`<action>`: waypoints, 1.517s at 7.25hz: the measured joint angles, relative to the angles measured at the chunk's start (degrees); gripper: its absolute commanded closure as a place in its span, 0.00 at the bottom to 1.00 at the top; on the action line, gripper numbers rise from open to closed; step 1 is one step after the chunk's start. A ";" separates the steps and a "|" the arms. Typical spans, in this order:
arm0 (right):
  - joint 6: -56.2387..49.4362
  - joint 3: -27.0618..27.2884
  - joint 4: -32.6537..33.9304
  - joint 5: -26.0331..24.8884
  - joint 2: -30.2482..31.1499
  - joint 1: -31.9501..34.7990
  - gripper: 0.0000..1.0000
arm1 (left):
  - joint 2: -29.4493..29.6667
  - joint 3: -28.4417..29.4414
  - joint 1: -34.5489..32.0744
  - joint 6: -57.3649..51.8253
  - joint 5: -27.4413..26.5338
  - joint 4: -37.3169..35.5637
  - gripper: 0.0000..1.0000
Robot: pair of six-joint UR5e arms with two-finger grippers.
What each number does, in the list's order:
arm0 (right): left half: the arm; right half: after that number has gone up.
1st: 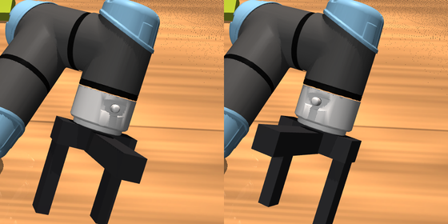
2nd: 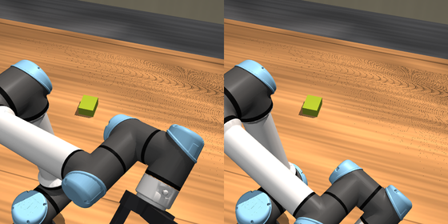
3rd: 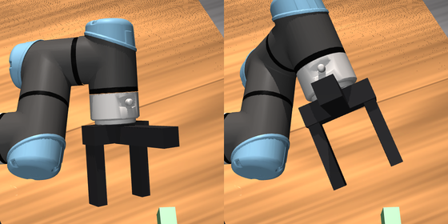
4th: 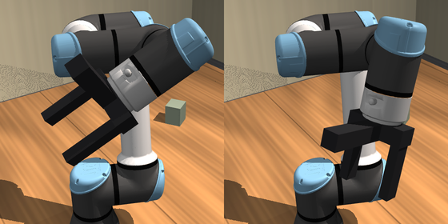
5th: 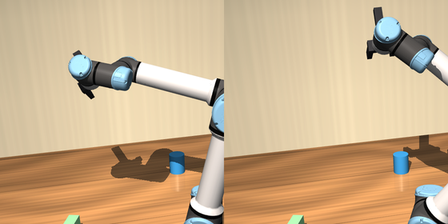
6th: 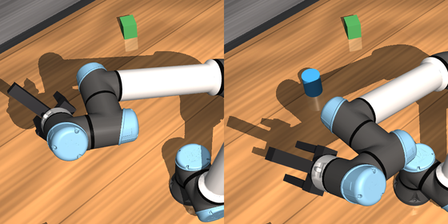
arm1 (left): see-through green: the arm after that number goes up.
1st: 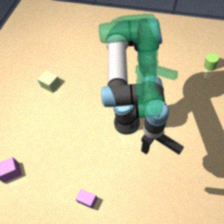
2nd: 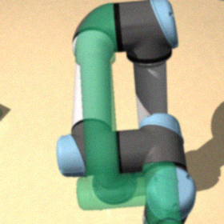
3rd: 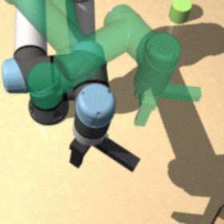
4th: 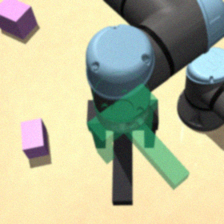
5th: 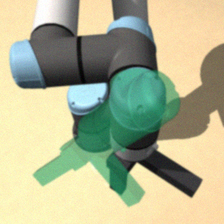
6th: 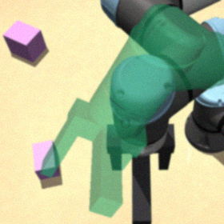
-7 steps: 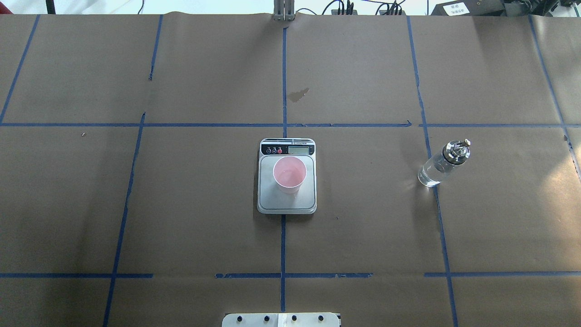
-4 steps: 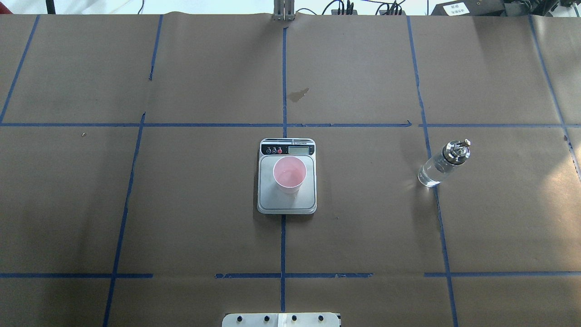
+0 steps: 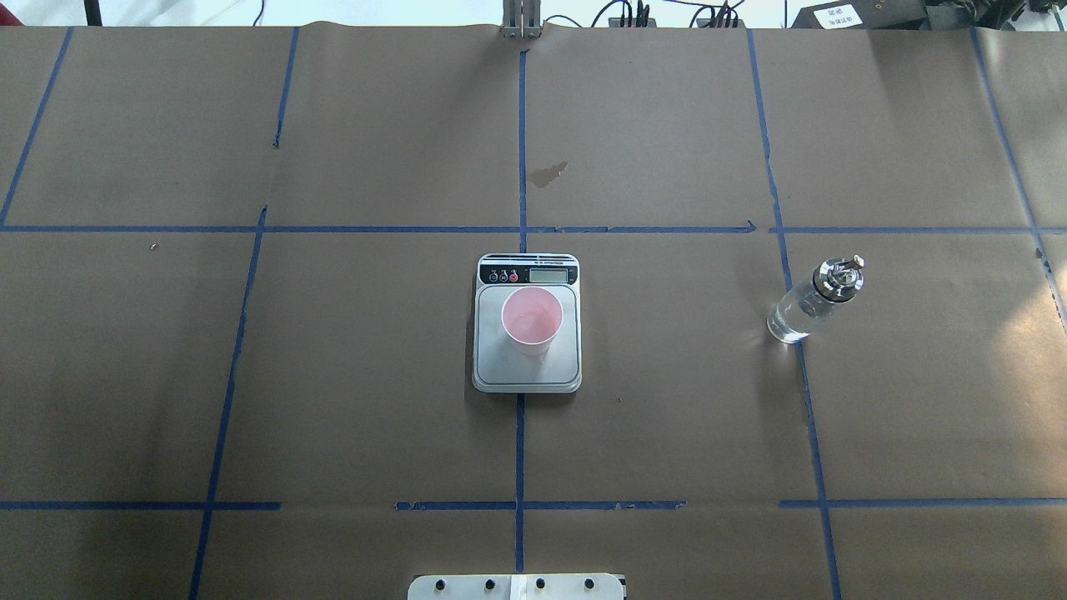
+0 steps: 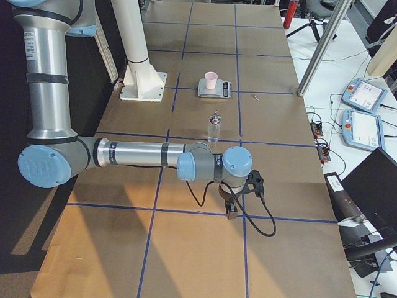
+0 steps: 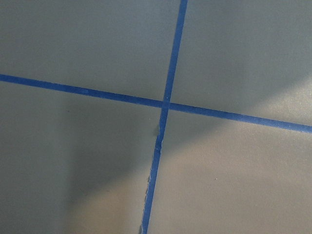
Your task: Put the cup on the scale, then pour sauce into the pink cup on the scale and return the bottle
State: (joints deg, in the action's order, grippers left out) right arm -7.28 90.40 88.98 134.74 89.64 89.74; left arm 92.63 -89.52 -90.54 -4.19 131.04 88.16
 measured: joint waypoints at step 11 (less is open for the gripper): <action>9.96 0.44 -0.12 0.00 -0.25 0.00 0.00 | 0.00 0.22 0.01 0.06 0.09 0.08 0.00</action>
State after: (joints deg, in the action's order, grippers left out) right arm 2.69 90.84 88.86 134.73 89.38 89.74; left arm 92.64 -89.30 -90.53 -4.13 131.13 88.24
